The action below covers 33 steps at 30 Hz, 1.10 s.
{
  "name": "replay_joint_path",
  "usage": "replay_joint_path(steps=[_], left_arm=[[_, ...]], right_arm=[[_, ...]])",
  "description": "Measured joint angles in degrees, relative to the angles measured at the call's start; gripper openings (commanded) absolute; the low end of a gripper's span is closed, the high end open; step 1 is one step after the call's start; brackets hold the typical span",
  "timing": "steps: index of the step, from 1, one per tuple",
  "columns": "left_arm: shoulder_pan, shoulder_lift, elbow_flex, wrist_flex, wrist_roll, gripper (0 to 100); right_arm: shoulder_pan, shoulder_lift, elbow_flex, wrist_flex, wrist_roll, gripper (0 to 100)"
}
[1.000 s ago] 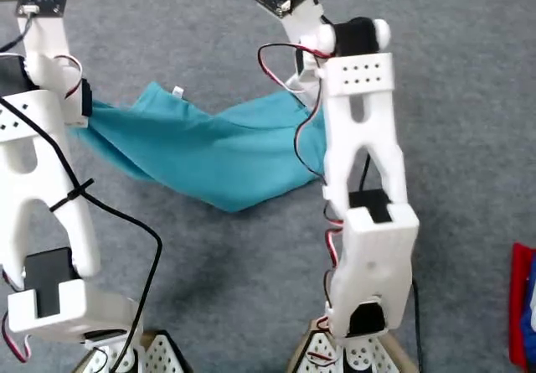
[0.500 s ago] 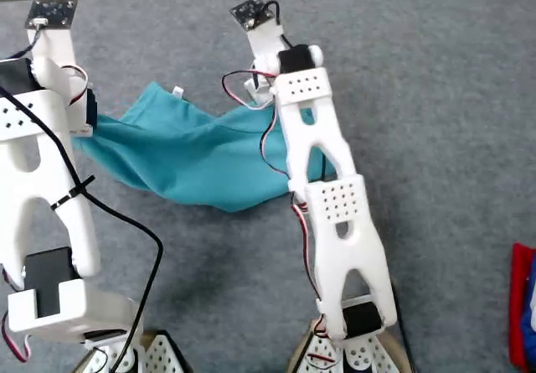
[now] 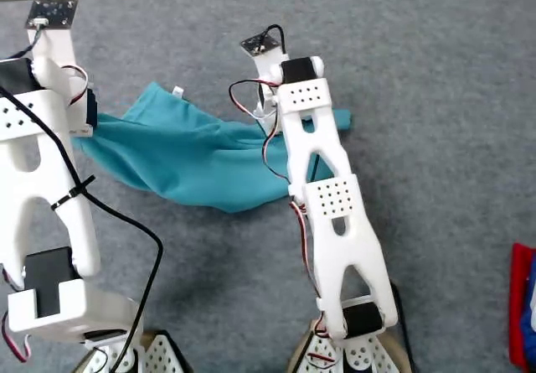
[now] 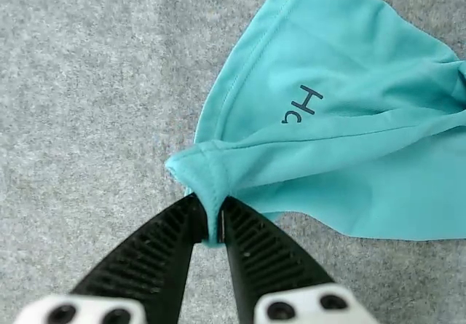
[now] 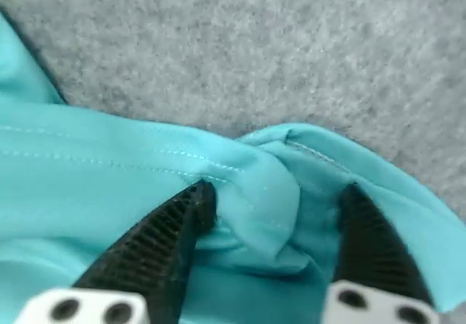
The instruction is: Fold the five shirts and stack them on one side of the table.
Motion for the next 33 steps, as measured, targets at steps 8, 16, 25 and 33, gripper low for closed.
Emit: replay_joint_path(steps=[8, 16, 25, 33], left_arm=[[0.0, 0.0, 0.0, 0.0, 0.0, 2], [-1.1, 0.0, 0.0, 0.0, 0.0, 2], [-4.1, -0.4, 0.0, 0.0, 0.0, 2], [-3.0, -13.6, 0.0, 3.4, 0.0, 2]], right_arm=[[1.1, 0.1, -8.1, 0.6, 0.0, 3.5], [5.1, -6.9, -8.5, 0.8, 0.0, 3.4], [9.1, -26.2, -8.5, 1.0, 0.0, 3.4], [9.1, -50.0, 3.4, 1.1, 0.0, 3.4]])
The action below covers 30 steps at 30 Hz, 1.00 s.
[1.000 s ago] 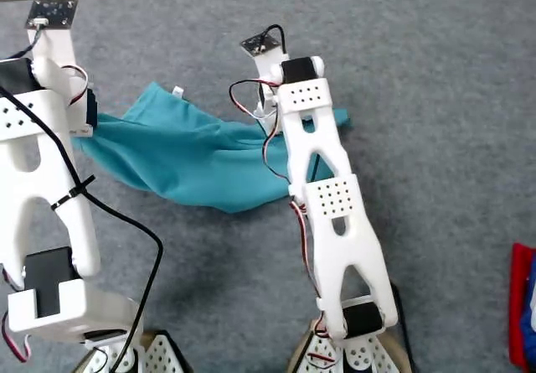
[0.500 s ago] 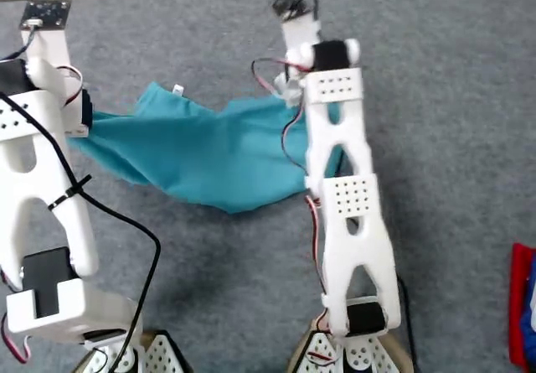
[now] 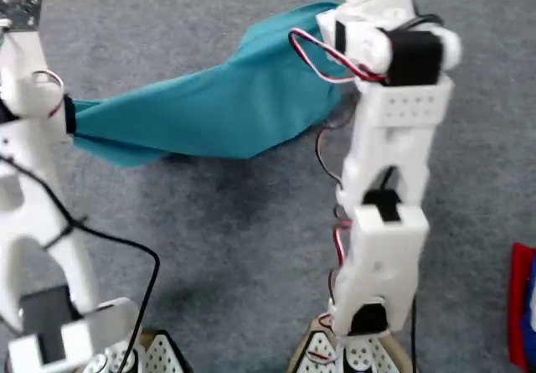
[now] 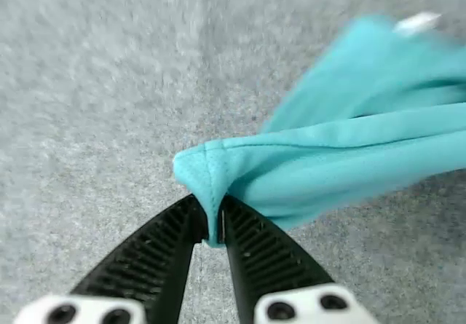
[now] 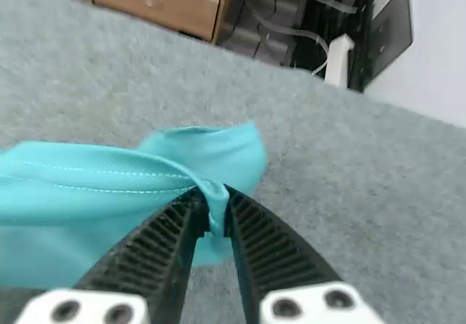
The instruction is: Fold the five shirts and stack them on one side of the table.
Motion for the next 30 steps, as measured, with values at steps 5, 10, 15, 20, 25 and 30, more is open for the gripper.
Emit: replay_joint_path(steps=[5, 10, 15, 20, 25, 30], left_arm=[[0.1, -9.8, 0.0, 0.6, 0.0, 2], [0.1, -22.4, 0.7, 0.7, 0.0, 2], [0.1, -36.4, 3.6, 0.7, 0.0, 2], [0.1, -46.9, 3.8, 0.7, 0.0, 2], [0.1, -53.6, 4.0, 0.7, 0.0, 2], [0.1, -57.9, 4.0, 0.4, 1.8, 2]], right_arm=[[-2.1, -22.6, 24.4, 0.0, 0.0, 3.4], [-4.8, -49.1, 50.8, 0.0, 0.0, 3.4], [-5.5, -71.7, 62.3, 0.0, 0.0, 3.4], [-5.2, -81.0, 58.8, -0.2, 0.0, 1.8], [2.1, -81.2, 47.6, -1.1, 0.0, 0.6], [8.3, -78.5, 33.1, -1.1, 0.0, 0.5]])
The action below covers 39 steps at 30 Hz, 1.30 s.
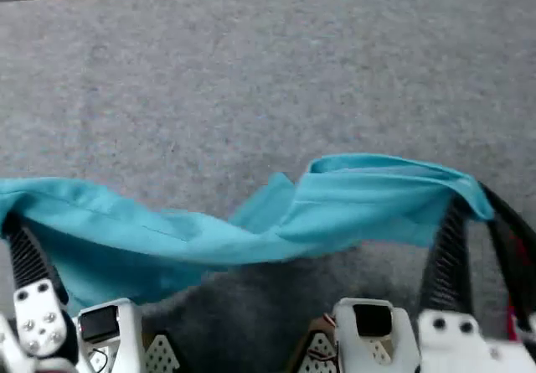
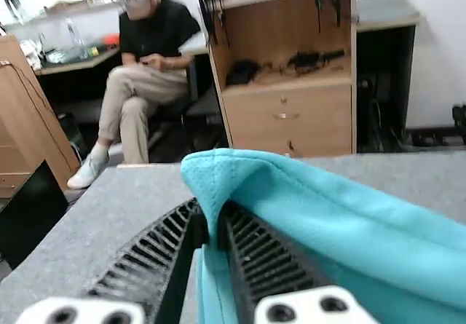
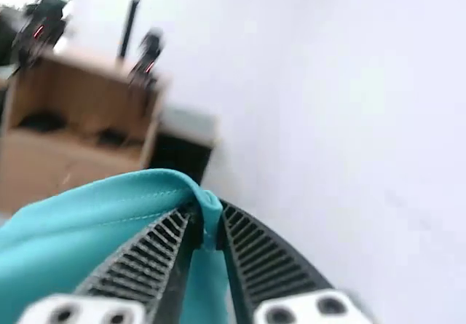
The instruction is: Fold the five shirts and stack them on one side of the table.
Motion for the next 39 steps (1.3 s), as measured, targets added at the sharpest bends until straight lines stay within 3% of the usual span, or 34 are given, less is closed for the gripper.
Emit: replay_joint_path(steps=[9, 26, 33, 39], left_arm=[[0.0, -0.9, 11.8, -9.1, 10.4, 2], [0.0, -16.6, 41.1, -21.5, 10.8, 2], [-0.3, -19.8, 42.5, -26.7, 10.8, 2], [-5.3, -19.8, 42.8, -29.7, 10.8, 2]], right_arm=[[5.5, 9.0, -14.5, -6.7, 0.5, 0.5], [5.8, 11.7, -10.8, -29.2, 9.4, 0.5], [5.8, 11.7, -10.8, -27.9, 12.7, 0.5], [5.8, 11.7, -6.6, -21.6, 14.2, 0.5]])
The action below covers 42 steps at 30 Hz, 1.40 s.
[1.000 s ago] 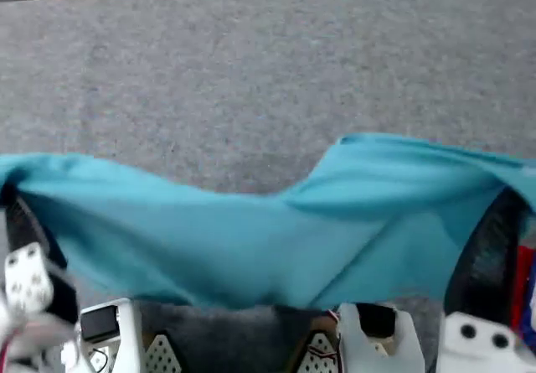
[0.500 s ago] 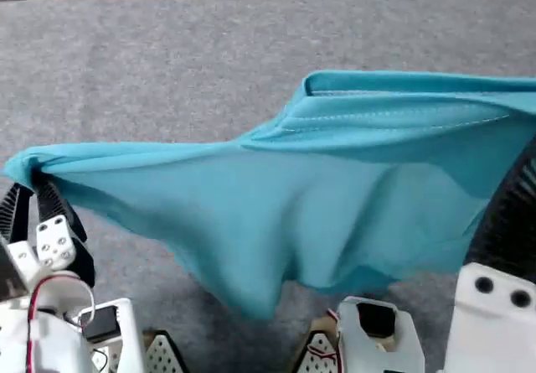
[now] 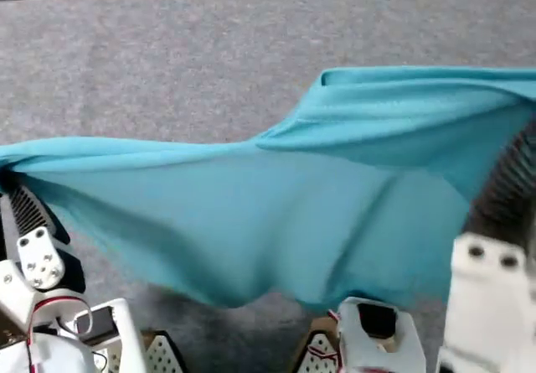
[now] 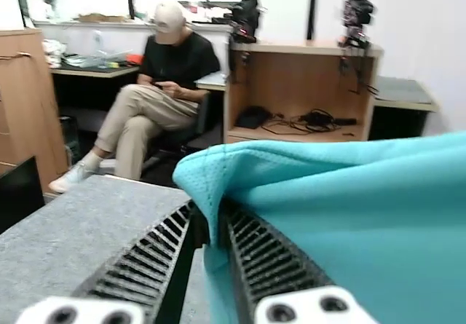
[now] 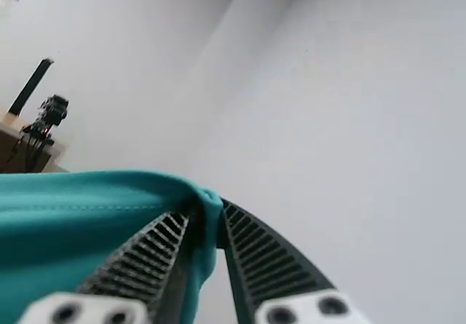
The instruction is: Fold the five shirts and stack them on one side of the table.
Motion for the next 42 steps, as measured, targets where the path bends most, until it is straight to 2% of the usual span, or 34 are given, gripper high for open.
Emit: replay_joint_path(steps=[5, 10, 17, 23, 31, 35, 42], left_arm=[[-0.4, 0.0, 0.0, -0.2, 0.0, 2], [-0.4, 0.0, 5.2, -1.3, 0.0, 2], [-0.4, 0.0, 24.4, -18.8, 0.0, 2], [2.3, 0.4, 41.2, -37.0, -3.3, 2], [6.8, 0.7, 57.0, -59.8, -6.5, 2], [7.9, 0.8, 58.6, -63.2, -6.5, 2], [8.0, 0.8, 58.9, -63.6, -6.5, 2]], right_arm=[[0.0, 0.0, 4.6, 1.8, 0.0, 0.5], [-0.1, 0.0, 12.4, 1.8, 0.0, 0.5], [-2.7, 0.6, 32.4, -3.7, 0.0, 0.5], [-8.8, 1.2, 52.0, -15.3, 0.0, 0.5], [-11.2, 1.4, 78.5, -40.6, 0.2, 0.5], [-11.2, 1.4, 87.9, -50.5, 0.2, 0.5], [-11.2, 1.5, 95.8, -55.9, 0.2, 0.5]])
